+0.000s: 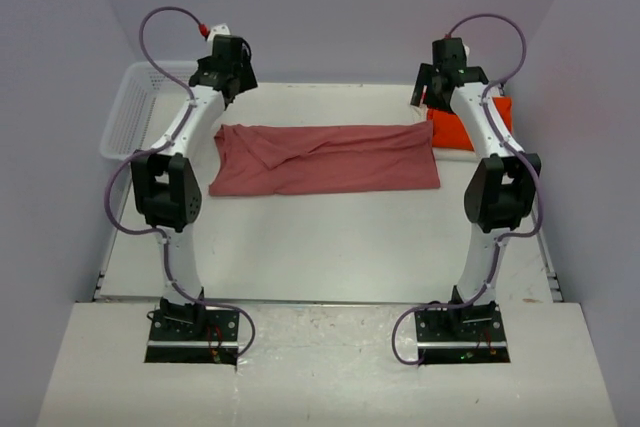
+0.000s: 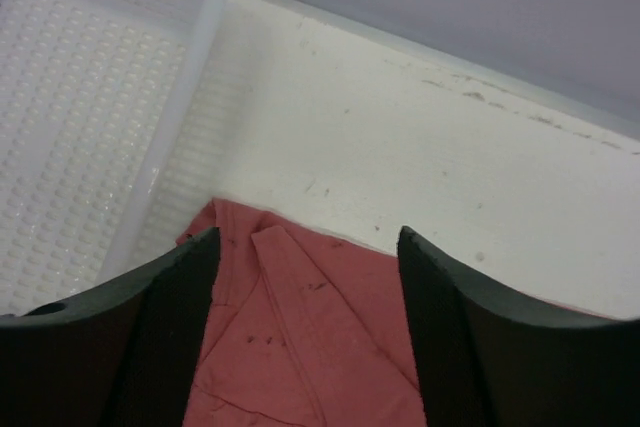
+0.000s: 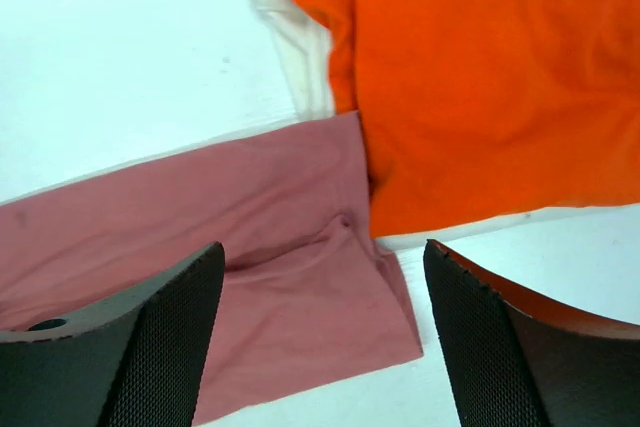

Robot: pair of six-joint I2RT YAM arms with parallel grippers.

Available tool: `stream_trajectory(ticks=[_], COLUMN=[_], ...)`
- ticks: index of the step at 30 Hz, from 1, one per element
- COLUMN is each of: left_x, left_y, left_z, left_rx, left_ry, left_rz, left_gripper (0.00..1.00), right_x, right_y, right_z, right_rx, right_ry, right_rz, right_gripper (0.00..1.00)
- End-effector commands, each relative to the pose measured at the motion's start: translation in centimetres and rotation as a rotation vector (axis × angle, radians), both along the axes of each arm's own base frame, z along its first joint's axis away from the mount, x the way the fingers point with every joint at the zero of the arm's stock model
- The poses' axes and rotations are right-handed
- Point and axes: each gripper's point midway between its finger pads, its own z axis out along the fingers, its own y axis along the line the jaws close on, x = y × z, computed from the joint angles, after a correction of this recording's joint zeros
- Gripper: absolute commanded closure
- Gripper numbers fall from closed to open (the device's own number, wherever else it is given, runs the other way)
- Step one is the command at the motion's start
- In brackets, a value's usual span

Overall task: Fold and stack the t-shirts
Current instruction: Fold the other side of the tshirt into a rectangle

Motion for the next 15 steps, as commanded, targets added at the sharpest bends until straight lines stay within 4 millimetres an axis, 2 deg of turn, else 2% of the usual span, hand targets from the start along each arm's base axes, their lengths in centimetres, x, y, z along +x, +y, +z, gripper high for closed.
stream_trajectory(ticks=[1,2,3,4,5,6,7,8,9,10,11,12,13,14,15], left_x=[-1.3,-1.7,-2.6,-3.2,-4.1,-5.2,-5.9,-6.8,-8.0,-8.9,-9.4,-10.8,-11.4,-11.6,-12.4], left_y=[0.1,-0.6,-2.2,-3.1,-3.7,-5.0,-5.6,-6.8,-7.1,-8.0,-8.3,-8.4,-8.7,-8.9,-8.6], left_z=[9.9,9.6,8.6,7.7,6.2,4.3,3.3,2.4,0.6,-0.1,-0.7,-2.3,-3.0,-3.3,-4.8], left_rx=[-0.058,-0.094,-0.146,-0.181,-0.222,-0.268,-0.285,-0.281,-0.258,-0.229,-0.217,-0.215,-0.225,-0.23,-0.22], left_ry=[-0.204,-0.19,-0.152,-0.121,-0.067,0.001,0.037,0.066,0.107,0.122,0.121,0.149,0.159,0.148,0.179], left_rz=[-0.027,-0.051,-0.126,-0.155,-0.169,-0.216,-0.237,-0.265,-0.264,-0.269,-0.271,-0.277,-0.281,-0.289,-0.278], left_gripper=[0.27,0.35,0.47,0.82,0.97,1.0,1.0,0.83,0.73,0.63,0.6,0.59,0.59,0.59,0.59], right_x=[-1.4,-1.8,-2.6,-3.5,-4.1,-5.2,-5.7,-6.5,-7.3,-7.9,-8.6,-9.3,-9.7,-10.4,-11.0], right_y=[3.1,3.6,4.6,5.7,6.3,6.6,7.4,7.5,7.9,7.9,7.9,8.0,8.2,8.2,8.3], right_z=[6.9,7.1,6.3,7.0,7.0,5.6,5.6,6.5,5.4,5.4,6.2,5.7,5.8,6.8,6.4], right_rx=[-0.002,0.011,0.031,0.047,0.063,0.069,0.087,0.1,0.103,0.108,0.121,0.124,0.138,0.151,0.155], right_ry=[-0.136,-0.135,-0.112,-0.122,-0.118,-0.082,-0.084,-0.105,-0.085,-0.084,-0.102,-0.094,-0.097,-0.123,-0.117], right_rz=[0.077,0.085,0.114,0.14,0.15,0.156,0.175,0.179,0.186,0.189,0.192,0.196,0.207,0.215,0.222], right_gripper=[0.19,0.19,0.21,0.23,0.28,0.35,0.39,0.39,0.38,0.37,0.35,0.34,0.33,0.32,0.32])
